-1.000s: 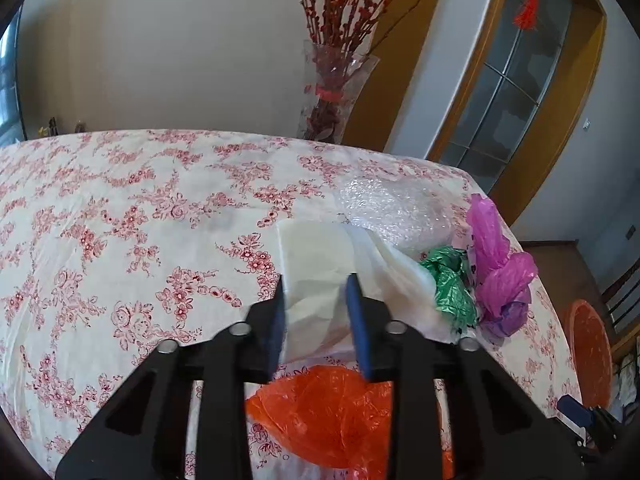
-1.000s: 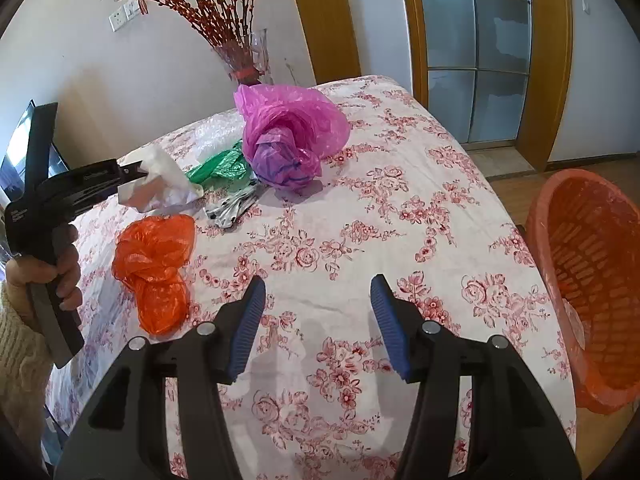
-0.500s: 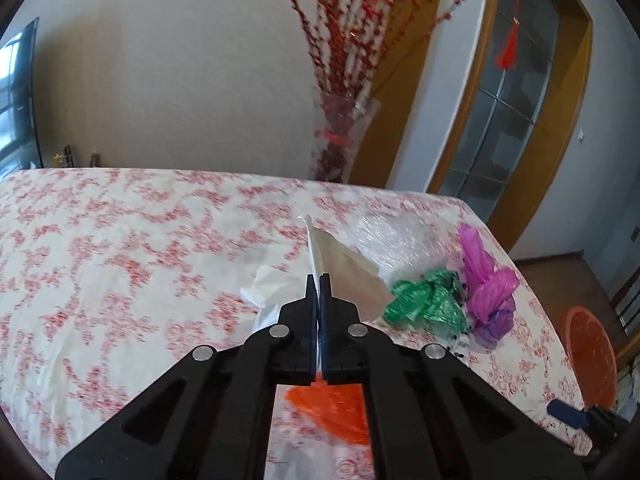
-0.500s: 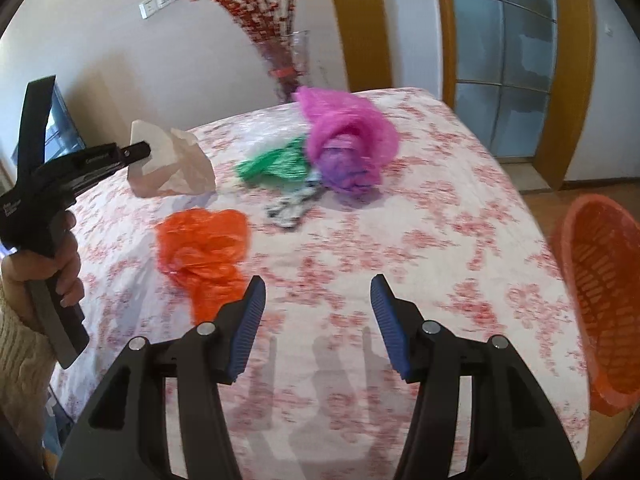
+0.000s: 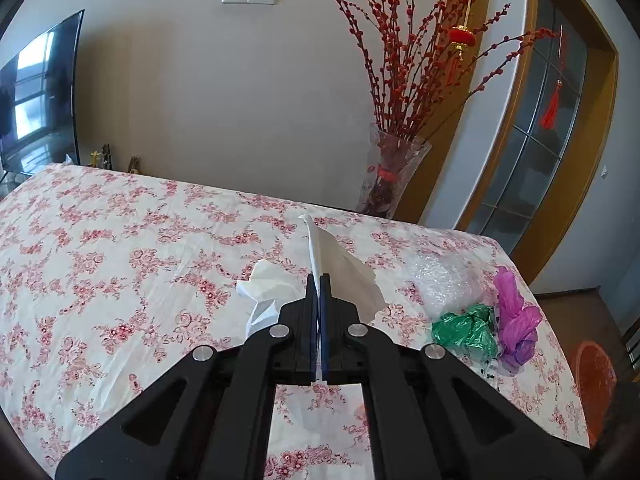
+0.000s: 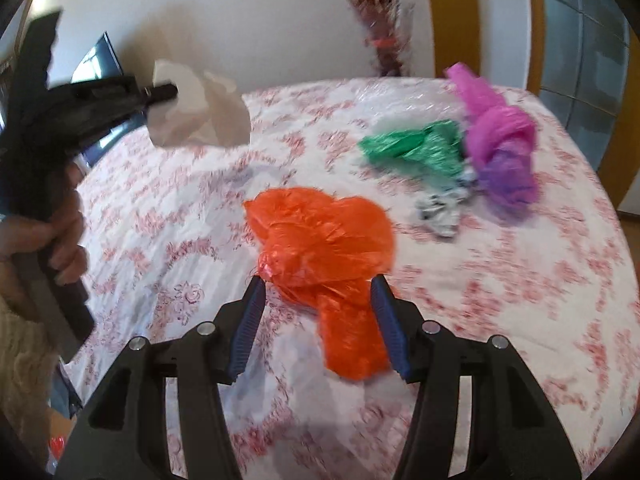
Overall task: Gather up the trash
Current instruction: 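Grasp the orange-red bag on the table with the right tool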
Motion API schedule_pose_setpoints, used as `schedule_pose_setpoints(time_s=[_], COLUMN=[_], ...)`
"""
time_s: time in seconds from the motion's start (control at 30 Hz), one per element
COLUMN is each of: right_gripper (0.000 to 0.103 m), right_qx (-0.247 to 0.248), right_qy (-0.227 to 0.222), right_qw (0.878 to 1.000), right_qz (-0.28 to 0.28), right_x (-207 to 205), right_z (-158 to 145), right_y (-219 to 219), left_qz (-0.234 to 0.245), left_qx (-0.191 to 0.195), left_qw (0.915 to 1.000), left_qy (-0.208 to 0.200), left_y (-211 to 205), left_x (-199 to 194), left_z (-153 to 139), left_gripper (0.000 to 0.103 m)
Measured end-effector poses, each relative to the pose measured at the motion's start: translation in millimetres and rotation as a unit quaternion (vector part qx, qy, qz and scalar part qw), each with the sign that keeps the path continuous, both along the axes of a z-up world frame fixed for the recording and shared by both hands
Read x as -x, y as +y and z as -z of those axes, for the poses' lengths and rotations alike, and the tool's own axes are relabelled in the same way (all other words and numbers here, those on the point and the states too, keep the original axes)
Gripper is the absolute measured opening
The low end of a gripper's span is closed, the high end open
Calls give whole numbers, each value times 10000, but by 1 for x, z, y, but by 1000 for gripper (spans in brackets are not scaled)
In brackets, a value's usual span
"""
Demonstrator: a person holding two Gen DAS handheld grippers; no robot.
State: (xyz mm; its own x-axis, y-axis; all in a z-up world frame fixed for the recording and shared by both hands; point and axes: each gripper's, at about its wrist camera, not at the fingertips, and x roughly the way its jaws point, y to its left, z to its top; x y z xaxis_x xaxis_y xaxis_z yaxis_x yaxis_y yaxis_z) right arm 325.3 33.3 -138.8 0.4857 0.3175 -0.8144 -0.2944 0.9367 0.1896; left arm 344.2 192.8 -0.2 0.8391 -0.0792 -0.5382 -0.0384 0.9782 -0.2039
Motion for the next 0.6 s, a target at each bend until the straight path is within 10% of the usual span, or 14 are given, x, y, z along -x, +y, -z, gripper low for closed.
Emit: schedule_pose_setpoints(time_s=[0.17, 0.6], right_gripper=[11, 9], right_qx=[229, -225], right_qy=[11, -588], right_qw=[9997, 9925], right_qz=[-30, 1052], right_x=[1, 46], right_z=[8, -37], right_y=[-2, -111], left_qz=[67, 783], left_qx=[11, 196], left_qw=[10000, 9967], left_qy=[27, -86], left_y=[-6, -76], left_x=[3, 26], left_z=[1, -10], left_gripper=[0, 0])
